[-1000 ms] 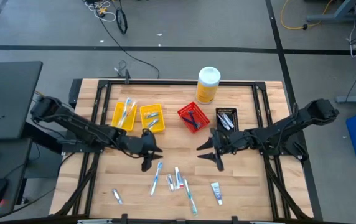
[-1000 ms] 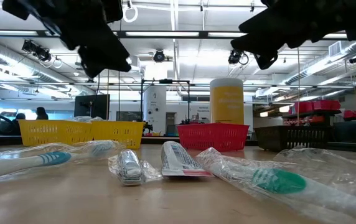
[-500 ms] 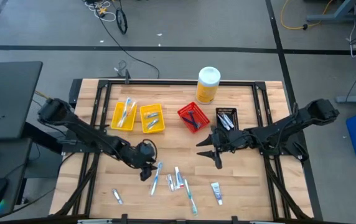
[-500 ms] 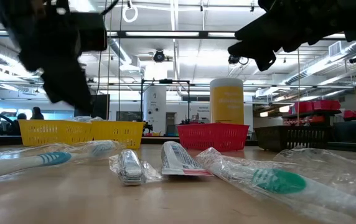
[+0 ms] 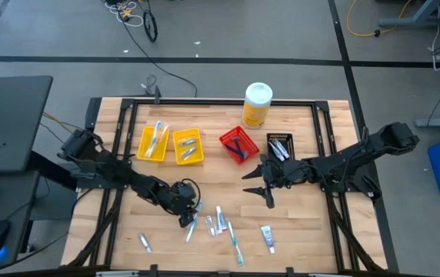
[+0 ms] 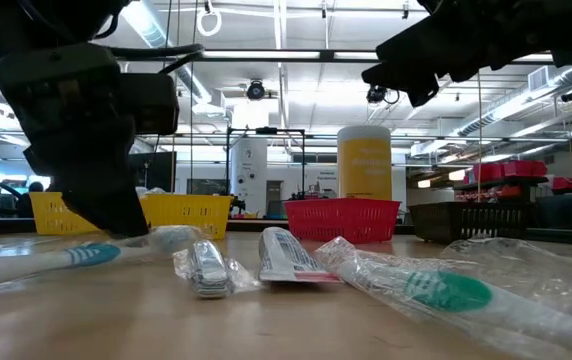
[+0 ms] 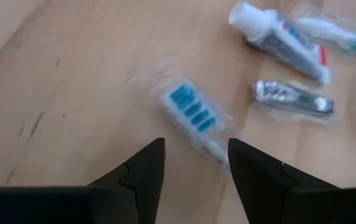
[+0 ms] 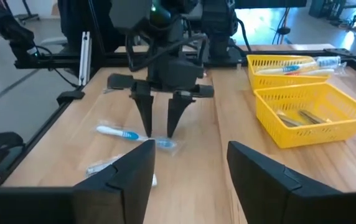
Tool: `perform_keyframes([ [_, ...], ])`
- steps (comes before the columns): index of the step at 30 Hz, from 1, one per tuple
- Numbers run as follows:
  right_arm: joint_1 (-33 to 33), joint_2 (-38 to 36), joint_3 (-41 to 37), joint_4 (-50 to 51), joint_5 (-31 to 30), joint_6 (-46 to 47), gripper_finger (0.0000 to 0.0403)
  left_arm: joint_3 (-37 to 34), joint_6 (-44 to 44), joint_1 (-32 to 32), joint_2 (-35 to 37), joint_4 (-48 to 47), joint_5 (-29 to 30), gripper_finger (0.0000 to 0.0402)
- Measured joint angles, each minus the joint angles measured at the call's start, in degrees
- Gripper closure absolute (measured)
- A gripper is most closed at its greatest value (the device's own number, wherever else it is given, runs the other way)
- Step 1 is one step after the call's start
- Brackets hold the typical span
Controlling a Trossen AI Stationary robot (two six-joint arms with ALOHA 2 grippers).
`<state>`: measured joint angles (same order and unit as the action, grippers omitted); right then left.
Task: Pick & Place Travel size toiletries
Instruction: Put the blue toothbrush into the left yellow bin
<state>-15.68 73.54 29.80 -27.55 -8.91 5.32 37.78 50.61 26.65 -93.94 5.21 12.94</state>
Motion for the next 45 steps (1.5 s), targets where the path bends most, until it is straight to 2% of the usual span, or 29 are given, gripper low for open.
perform_keyframes([
  [5, 0.00, 0.00, 0.00, 0.17, 0.03, -0.02, 0.0192, 0.04, -4.94, -0.05, 0.05, -1.39, 3.07, 0.0225],
  [9, 0.00, 0.00, 0.00, 0.09, 0.04, -0.04, 0.0201, 0.04, -9.33, -0.63, 0.05, -1.88, 2.50, 0.0250],
  [19, 0.00, 0.00, -0.02, 0.26, 0.07, -0.04, 0.0218, 0.04, -11.01, -1.42, 0.05, -1.64, -0.36, 0.0390],
  [27, 0.00, 0.00, -0.02, 0.26, 0.05, -0.04, 0.0220, 0.04, -14.73, -2.05, 0.66, -2.29, -0.83, 0.0396],
  [33, 0.01, 0.00, -0.02, 0.15, 0.04, -0.03, 0.0210, 0.04, -14.70, -3.12, 4.88, -10.51, 0.60, 0.0398],
  [41, 0.00, 0.00, -0.04, 0.26, 0.04, -0.02, 0.0209, 0.04, -15.00, -3.13, 12.71, -23.12, 7.54, 0.0399],
  [45, 0.00, 0.00, -0.05, 0.26, 0.02, 0.15, 0.0219, 0.04, -12.06, -3.13, 16.66, -29.86, 12.57, 0.0399],
])
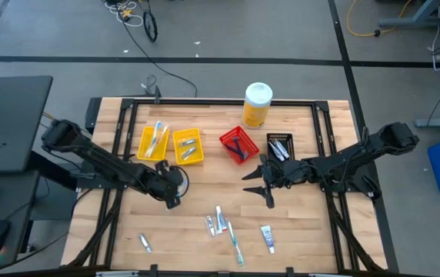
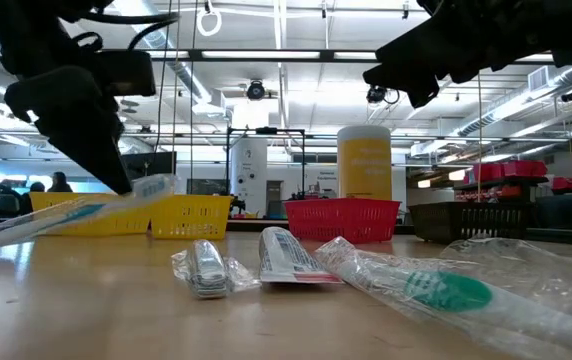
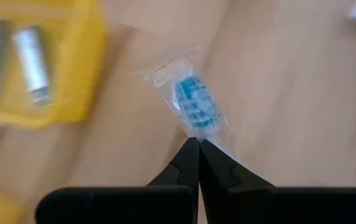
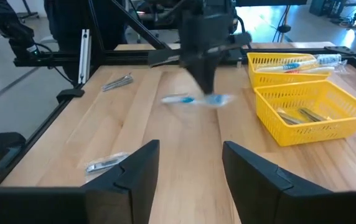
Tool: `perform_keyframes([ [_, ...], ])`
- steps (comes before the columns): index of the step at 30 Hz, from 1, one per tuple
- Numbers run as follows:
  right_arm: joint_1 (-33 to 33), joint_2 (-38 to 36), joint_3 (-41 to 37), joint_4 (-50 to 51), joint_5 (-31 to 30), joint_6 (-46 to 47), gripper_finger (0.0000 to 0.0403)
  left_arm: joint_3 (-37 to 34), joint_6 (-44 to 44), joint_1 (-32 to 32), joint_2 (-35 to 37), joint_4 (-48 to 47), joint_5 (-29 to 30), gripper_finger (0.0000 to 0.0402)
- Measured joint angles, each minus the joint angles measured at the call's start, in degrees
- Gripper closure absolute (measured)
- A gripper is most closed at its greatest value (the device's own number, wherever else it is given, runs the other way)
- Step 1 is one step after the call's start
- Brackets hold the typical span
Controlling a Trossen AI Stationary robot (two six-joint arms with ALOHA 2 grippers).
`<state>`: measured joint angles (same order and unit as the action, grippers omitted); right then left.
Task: Pick & Place Travel size toiletries
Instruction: Put the blue toothbrush into the left yellow bin
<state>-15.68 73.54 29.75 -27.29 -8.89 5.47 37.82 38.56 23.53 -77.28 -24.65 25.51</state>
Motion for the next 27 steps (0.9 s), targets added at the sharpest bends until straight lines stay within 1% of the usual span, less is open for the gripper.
perform_keyframes([
  [8, 0.01, 0.00, -0.01, 0.14, -0.01, 0.26, 0.0235, 0.00, 6.00, 0.15, 6.69, -10.98, 8.88, 0.0400],
  [14, 0.02, 0.00, -0.01, 0.18, 0.00, 2.69, 0.0246, -0.02, 8.23, 0.15, 12.31, -17.71, 11.34, 0.0400],
  [17, 0.00, 0.00, -0.01, 0.11, 0.00, 3.09, 0.0251, 0.30, 9.16, 0.15, 15.77, -22.98, 14.02, 0.0400],
  [20, 0.02, 0.00, -0.01, -0.39, -0.29, 3.08, 0.0255, 2.21, 9.45, 0.03, 18.89, -29.59, 17.26, 0.0401],
  [22, 0.02, 0.00, -0.01, -0.37, -2.85, 3.08, 0.0257, 4.01, 9.35, -0.44, 20.60, -33.04, 19.37, 0.0401],
  [24, 0.02, 0.00, -0.02, -0.39, -7.13, 3.08, 0.0256, 5.80, 8.30, -1.53, 22.02, -36.27, 21.30, 0.0401],
  [27, 0.06, 0.00, -0.01, -0.39, -13.04, 3.07, 0.0248, 7.68, 5.33, -4.19, 23.66, -38.18, 24.83, 0.0401],
])
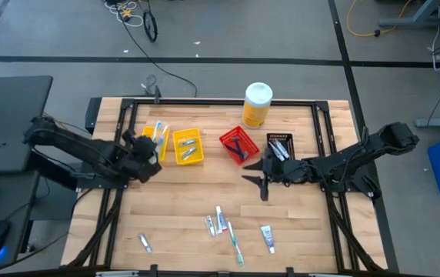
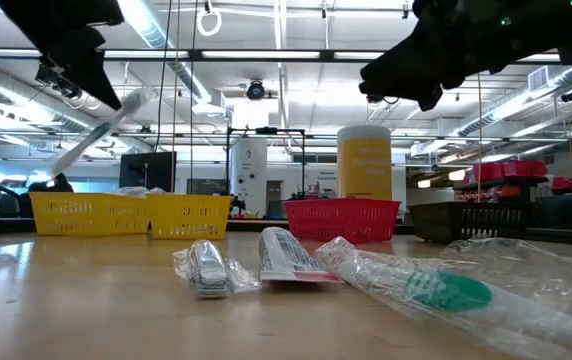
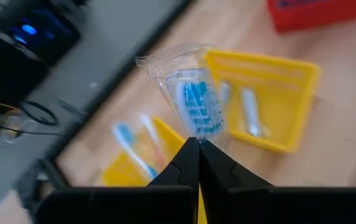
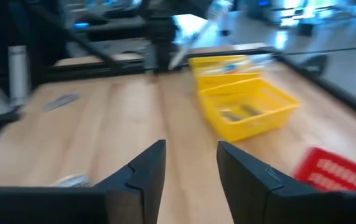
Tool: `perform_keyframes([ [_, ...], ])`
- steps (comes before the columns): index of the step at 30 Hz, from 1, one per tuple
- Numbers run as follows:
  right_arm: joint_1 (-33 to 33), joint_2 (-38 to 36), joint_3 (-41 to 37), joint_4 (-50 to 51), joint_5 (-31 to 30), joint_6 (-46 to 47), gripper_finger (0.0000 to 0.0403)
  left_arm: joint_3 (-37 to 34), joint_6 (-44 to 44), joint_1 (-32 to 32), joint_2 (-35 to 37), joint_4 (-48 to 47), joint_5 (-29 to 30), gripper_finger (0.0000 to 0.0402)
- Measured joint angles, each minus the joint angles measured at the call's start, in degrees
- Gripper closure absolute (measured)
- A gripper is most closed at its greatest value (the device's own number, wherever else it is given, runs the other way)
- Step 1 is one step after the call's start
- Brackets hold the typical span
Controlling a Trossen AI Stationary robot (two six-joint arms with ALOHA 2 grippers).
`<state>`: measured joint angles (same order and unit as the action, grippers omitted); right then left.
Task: Pick & Place Travel size toiletries
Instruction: Put the blue toothbrush into the left yellow bin
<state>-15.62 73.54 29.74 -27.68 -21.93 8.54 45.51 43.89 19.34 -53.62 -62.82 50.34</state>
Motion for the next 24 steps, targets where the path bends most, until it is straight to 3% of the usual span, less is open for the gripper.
perform_keyframes([
  [4, -0.04, 0.00, 0.00, 0.00, -3.43, -0.01, 0.0235, 0.38, -1.66, -5.20, 1.64, 0.12, 4.30, 0.0401],
  [12, -0.04, 0.00, 0.00, -0.33, -3.55, 0.02, 0.0227, -0.54, -0.53, -15.32, -0.11, 2.72, 7.61, 0.0401],
  [24, -0.04, 0.00, 0.00, -0.89, -3.53, 0.02, 0.0252, -13.24, -0.79, -24.05, -1.87, 17.78, 4.63, 0.0401],
])
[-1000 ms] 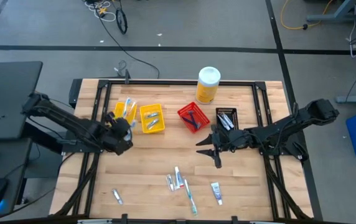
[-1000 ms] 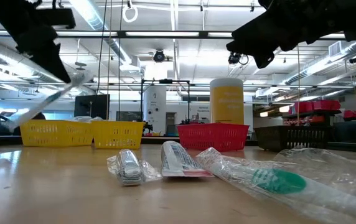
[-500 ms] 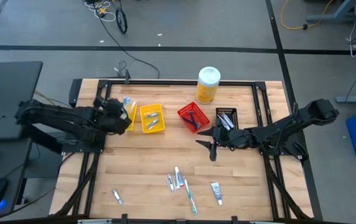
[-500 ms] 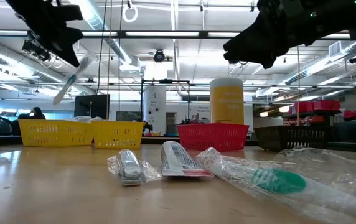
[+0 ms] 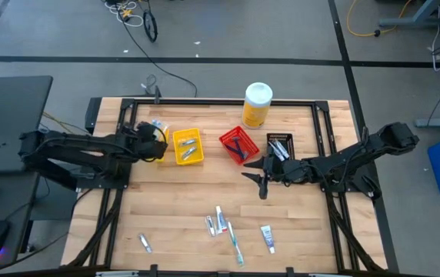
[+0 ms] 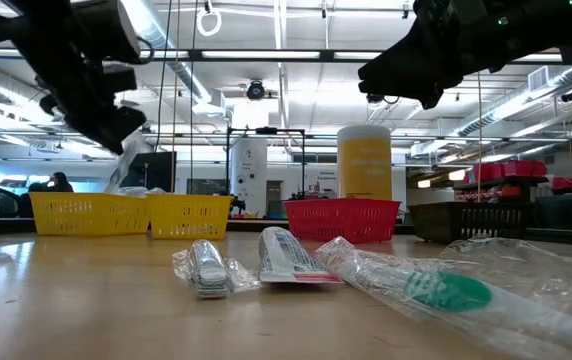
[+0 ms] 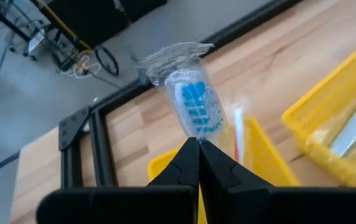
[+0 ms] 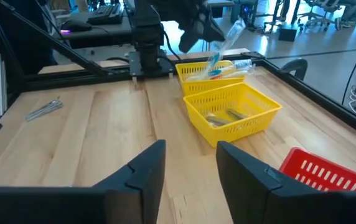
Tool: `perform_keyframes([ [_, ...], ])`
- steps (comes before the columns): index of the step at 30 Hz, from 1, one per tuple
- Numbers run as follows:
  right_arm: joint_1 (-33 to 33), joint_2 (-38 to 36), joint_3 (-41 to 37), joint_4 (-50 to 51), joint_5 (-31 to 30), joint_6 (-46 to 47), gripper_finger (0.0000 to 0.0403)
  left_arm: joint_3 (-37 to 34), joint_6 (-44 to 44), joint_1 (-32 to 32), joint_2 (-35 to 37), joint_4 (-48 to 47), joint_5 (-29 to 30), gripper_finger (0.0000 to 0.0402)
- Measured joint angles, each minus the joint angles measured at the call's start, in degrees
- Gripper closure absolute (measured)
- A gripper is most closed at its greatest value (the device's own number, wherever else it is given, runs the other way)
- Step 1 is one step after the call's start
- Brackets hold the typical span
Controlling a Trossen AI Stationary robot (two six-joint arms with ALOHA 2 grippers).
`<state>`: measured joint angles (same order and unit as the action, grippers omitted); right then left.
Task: Pick & Place Travel size toiletries
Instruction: Put the blue toothbrush into the left yellow bin, then put the silver nail cutter into the right yellow bin
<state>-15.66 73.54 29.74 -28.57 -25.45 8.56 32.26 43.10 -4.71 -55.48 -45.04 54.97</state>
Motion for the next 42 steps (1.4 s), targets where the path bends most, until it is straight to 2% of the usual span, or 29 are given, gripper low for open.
perform_keyframes([
  [2, 0.01, 0.00, 0.00, -0.01, 0.00, 0.00, 0.0255, -0.98, 0.10, -0.79, 0.00, 0.21, -1.67, 0.0401],
  [6, 0.00, 0.00, 0.00, -0.01, 0.00, 0.00, 0.0256, -3.05, -0.67, -2.47, 0.00, 1.83, -9.69, 0.0398],
  [8, 0.00, 0.00, 0.00, -0.01, 0.00, 0.00, 0.0254, -3.61, -0.77, -3.23, 0.00, 1.89, -11.50, 0.0394],
  [20, 0.01, 0.00, 0.00, -0.40, 0.06, 2.94, 0.0207, -3.88, -5.64, -6.13, 0.00, 4.42, -11.57, 0.0323],
  [24, -0.01, 0.00, 0.00, -0.40, 0.17, 3.03, 0.0194, -3.88, -9.70, -6.15, 0.00, 5.11, -13.89, 0.0293],
  [29, -0.22, 0.00, 0.00, -0.40, 1.57, 3.38, 0.0190, -3.61, -10.60, -6.12, 0.36, 4.79, -13.92, 0.0258],
  [33, -0.22, 0.23, 0.00, -0.55, 2.46, 5.12, 0.0197, -0.18, -13.39, -5.98, 0.46, 4.87, -14.60, 0.0241],
  [36, -0.22, 1.33, 0.00, -0.52, 3.49, 6.29, 0.0200, 3.67, -16.98, -5.55, 0.44, 4.99, -17.85, 0.0237],
  [42, -0.22, 6.92, 3.50, -1.04, 6.46, 7.27, 0.0195, 9.25, -24.29, -2.85, 0.45, 5.85, -29.32, 0.0241],
])
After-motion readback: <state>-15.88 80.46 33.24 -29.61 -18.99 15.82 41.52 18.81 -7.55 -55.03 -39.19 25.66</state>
